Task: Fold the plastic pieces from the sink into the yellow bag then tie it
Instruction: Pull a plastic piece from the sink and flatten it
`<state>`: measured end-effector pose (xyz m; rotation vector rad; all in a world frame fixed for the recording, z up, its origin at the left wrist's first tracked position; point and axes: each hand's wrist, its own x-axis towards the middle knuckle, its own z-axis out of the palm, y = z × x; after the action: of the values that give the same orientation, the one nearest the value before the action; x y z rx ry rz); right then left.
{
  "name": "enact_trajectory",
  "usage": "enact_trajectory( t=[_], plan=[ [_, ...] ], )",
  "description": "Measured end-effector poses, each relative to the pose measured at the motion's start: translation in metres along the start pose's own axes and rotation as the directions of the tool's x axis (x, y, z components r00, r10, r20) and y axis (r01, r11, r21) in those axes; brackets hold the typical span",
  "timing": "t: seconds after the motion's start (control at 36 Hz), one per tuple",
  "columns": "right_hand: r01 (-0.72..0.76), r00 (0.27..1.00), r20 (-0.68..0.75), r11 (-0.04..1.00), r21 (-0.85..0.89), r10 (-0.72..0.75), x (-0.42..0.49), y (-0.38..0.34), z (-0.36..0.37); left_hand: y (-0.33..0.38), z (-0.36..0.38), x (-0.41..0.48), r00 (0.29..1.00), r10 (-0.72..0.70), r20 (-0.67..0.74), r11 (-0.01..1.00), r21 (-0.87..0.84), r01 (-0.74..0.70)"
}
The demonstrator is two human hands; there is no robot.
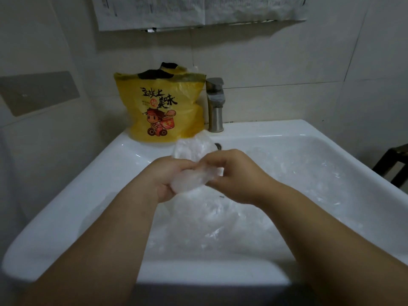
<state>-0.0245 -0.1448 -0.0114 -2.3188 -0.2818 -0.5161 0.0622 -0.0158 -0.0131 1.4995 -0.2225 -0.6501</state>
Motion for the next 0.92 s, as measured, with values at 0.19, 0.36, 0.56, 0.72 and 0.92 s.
enact_trajectory(
  t=[0.19,0.36,0.56,0.72,0.92],
  plan=[
    [-0.286,0.918,-0.109,0.828,0.483,0.381,0.007,0.007,-0.012,-0.001,0.006,0.0,0.994,0.109,0.025,0.994,-0.026,-0.109],
    [-0.423,0.847,-0.008,0.685,0.593,0.531,0.009,0.017,-0.015,0.0,0.011,-0.005,0.98,0.175,0.09,0.984,-0.037,-0.173],
    [-0.524,0.806,0.131,0.593,0.611,0.578,0.009,0.014,-0.016,0.001,0.011,-0.008,0.969,0.195,0.15,0.977,-0.118,-0.178],
    [-0.511,0.792,0.226,0.412,0.754,0.567,0.01,0.013,-0.017,0.002,0.01,-0.008,0.964,0.18,0.197,0.965,-0.224,-0.135],
    [-0.422,0.778,0.074,0.432,0.797,0.624,0.012,0.018,-0.019,0.003,0.006,-0.01,0.943,0.236,0.235,0.959,-0.211,-0.187]
  ],
)
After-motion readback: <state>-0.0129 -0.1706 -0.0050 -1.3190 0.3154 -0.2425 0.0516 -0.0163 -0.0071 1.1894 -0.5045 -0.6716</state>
